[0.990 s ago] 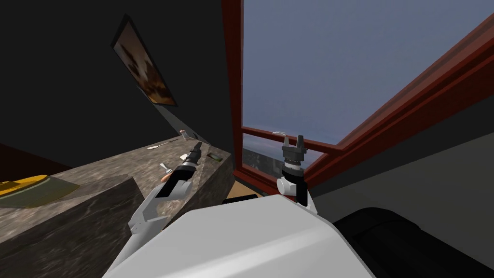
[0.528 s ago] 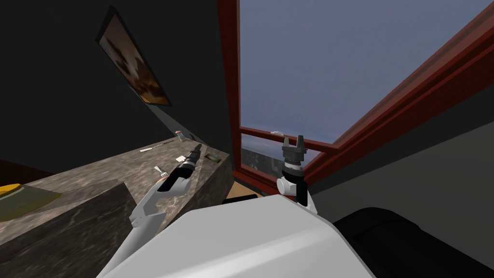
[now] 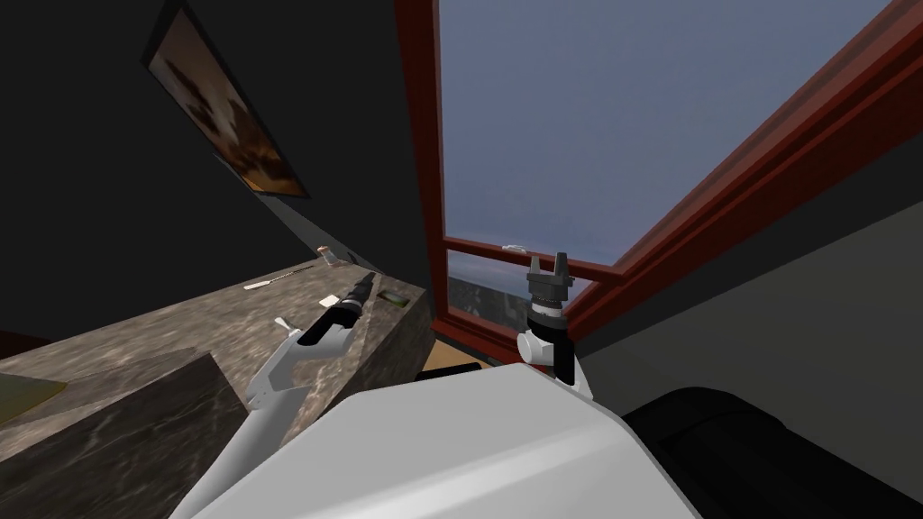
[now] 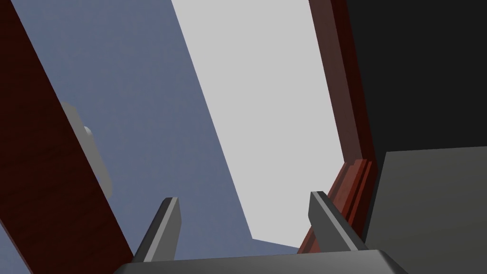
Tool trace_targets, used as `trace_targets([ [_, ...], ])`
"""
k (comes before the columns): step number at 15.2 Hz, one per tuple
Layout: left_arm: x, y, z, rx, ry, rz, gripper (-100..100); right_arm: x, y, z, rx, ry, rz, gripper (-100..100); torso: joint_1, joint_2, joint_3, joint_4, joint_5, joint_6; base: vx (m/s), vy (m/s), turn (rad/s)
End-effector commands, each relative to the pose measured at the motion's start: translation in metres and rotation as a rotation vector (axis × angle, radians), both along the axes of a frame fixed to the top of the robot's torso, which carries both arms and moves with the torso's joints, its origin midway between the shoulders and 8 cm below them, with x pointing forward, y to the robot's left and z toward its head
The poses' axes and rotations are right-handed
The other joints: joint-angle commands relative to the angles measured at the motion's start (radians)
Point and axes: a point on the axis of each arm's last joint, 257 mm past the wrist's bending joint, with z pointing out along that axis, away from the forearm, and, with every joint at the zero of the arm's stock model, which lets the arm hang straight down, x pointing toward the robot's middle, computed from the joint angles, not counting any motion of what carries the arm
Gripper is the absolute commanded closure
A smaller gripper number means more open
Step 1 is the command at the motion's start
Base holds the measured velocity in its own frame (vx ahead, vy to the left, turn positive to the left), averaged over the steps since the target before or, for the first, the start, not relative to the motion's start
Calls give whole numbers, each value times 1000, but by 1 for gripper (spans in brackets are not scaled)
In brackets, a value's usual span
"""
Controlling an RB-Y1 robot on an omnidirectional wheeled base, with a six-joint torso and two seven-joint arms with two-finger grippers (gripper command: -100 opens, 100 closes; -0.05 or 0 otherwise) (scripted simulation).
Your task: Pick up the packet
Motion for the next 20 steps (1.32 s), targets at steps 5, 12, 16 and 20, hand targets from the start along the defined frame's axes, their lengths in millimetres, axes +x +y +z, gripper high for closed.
trace_targets([
  [5,2,26,-30,12,131,54,-100,0,0,0,0,0,0,0,0,0,0,0,0,0,13,2,-67],
  [12,4,58,-56,22,263,114,-100,0,0,0,0,0,0,0,0,0,0,0,0,0,13,2,-72],
  [16,1,74,-71,21,343,146,-100,0,0,0,0,0,0,0,0,0,0,0,0,0,12,2,-71],
  [20,-3,88,-86,17,423,176,-100,0,0,0,0,0,0,0,0,0,0,0,0,0,13,2,-64],
])
